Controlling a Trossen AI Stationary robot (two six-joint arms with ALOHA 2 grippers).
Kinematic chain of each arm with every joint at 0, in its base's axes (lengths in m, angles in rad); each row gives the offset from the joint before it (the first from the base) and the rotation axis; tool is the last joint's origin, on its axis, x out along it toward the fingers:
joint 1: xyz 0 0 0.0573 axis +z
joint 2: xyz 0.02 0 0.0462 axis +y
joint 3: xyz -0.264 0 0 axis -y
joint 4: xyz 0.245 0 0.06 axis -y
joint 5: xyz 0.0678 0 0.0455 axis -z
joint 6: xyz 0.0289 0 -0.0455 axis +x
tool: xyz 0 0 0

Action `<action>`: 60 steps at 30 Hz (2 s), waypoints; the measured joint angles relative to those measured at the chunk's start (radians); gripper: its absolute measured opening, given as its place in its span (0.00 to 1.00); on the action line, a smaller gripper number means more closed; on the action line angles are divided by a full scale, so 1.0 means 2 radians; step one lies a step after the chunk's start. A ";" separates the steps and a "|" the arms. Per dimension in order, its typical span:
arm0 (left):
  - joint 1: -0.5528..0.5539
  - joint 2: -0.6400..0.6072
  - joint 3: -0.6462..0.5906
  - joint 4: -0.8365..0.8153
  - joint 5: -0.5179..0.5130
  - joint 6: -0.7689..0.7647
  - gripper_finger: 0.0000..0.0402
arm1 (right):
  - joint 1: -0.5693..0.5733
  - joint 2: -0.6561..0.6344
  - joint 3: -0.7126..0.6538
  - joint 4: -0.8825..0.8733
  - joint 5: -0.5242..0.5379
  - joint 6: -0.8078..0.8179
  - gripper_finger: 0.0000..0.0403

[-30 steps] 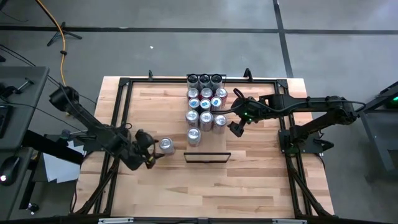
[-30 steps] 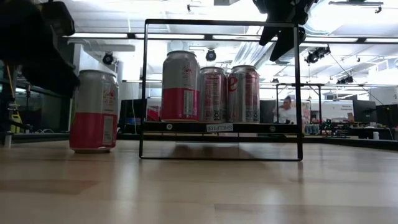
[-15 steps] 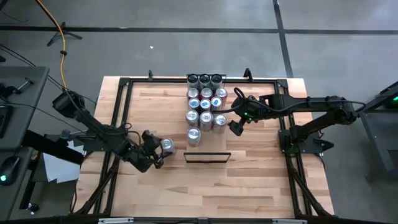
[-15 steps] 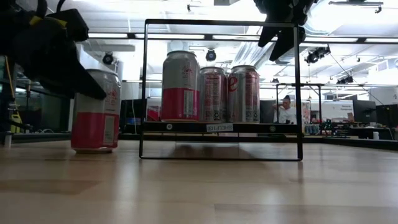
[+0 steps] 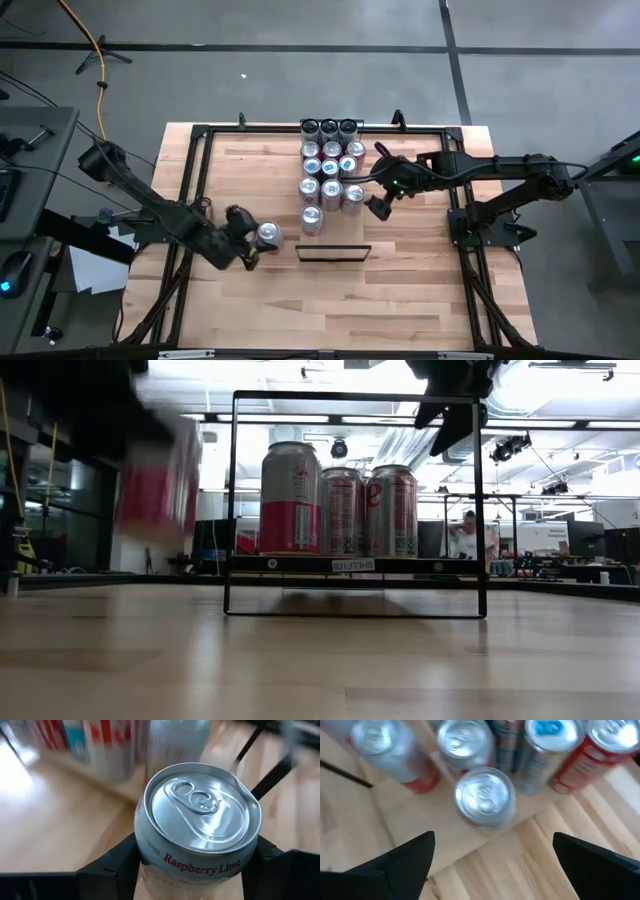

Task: Place canned beverage on shelf
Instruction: Put the pink-white soda can on the shelf aligned with the other pink-white soda can

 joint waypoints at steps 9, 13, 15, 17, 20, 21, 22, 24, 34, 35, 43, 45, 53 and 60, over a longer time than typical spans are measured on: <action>0.050 -0.113 0.163 -0.097 -0.011 0.152 0.48 | 0.000 0.000 0.018 0.139 -0.066 -0.051 0.97; 0.114 -0.101 0.209 -0.042 0.003 0.254 0.48 | 0.000 0.000 0.025 0.238 -0.075 -0.078 0.97; 0.150 -0.085 0.221 -0.002 0.035 0.290 0.48 | 0.000 0.000 0.025 0.275 -0.085 -0.096 0.97; 0.181 -0.060 0.229 0.029 0.078 0.313 0.48 | 0.000 0.000 0.025 0.308 -0.088 -0.115 0.97; 0.217 -0.018 0.237 0.083 0.130 0.337 0.48 | 0.000 0.000 0.025 0.329 -0.089 -0.148 0.97; 0.226 -0.005 0.241 0.100 0.148 0.344 0.48 | 0.000 0.000 0.025 0.334 -0.089 -0.157 0.97; 0.233 0.007 0.245 0.122 0.163 0.351 0.48 | 0.000 0.000 0.025 0.338 -0.090 -0.164 0.97; 0.245 0.028 0.249 0.152 0.190 0.359 0.48 | 0.000 0.000 0.025 0.341 -0.090 -0.172 0.97; 0.278 0.103 0.282 0.196 0.245 0.370 0.48 | 0.001 0.018 0.025 0.345 -0.122 -0.171 0.97; 0.278 0.107 0.286 0.193 0.244 0.375 0.48 | 0.000 0.022 0.025 0.346 -0.126 -0.171 0.97; 0.278 0.111 0.293 0.193 0.253 0.382 0.48 | 0.001 0.033 0.025 0.345 -0.129 -0.181 0.96; 0.278 0.111 0.293 0.194 0.253 0.382 0.48 | 0.001 0.033 0.025 0.345 -0.128 -0.178 0.94; 0.280 0.111 0.293 0.193 0.257 0.380 0.52 | 0.001 0.032 0.025 0.344 -0.116 -0.161 0.69; 0.281 0.075 0.294 0.124 0.263 0.393 0.71 | 0.000 0.007 0.023 0.285 -0.112 -0.158 0.69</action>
